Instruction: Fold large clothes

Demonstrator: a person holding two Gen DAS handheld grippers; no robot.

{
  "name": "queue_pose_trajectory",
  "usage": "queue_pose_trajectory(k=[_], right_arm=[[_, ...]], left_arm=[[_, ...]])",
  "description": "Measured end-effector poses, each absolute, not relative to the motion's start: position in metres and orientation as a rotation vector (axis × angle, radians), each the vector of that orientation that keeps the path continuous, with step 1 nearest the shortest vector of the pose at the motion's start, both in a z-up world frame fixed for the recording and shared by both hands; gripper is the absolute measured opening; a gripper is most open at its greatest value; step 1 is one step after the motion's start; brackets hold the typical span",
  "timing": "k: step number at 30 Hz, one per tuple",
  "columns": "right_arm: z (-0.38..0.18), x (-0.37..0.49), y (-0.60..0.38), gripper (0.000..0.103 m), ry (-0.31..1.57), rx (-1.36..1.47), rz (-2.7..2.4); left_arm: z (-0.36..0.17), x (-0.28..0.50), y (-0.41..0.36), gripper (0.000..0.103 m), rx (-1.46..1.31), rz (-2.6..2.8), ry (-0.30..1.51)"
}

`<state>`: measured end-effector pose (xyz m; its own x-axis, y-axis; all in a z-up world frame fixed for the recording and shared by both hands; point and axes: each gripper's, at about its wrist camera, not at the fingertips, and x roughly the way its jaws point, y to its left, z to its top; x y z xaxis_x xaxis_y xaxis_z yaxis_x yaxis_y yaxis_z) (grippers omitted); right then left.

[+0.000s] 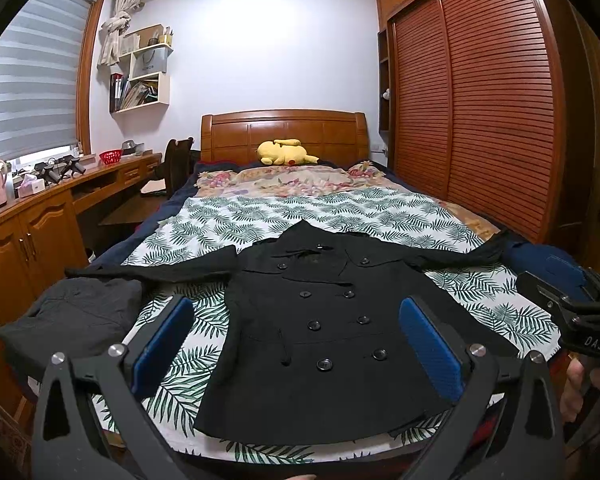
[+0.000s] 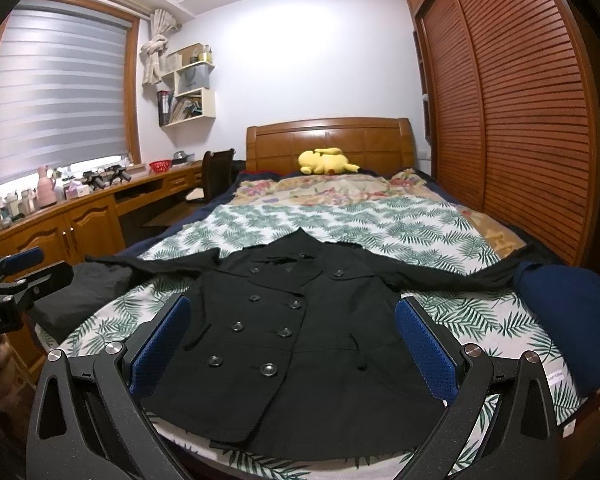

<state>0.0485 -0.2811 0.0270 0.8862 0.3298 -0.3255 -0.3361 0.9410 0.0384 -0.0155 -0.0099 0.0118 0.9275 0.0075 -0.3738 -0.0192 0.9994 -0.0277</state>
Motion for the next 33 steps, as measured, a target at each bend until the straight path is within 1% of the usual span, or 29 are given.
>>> queue_pose_trajectory(k=[12,33], right_arm=[[0.027,0.048,-0.274,0.103,0.344,-0.020,0.348],[-0.006,0.078,-0.249,0.103,0.417,-0.029,0.385]], left_arm=[[0.009,-0.013,-0.007,0.103,-0.036,0.024,0.394],[-0.038,0.015,0.028,0.103,-0.063,0.061,0.486]])
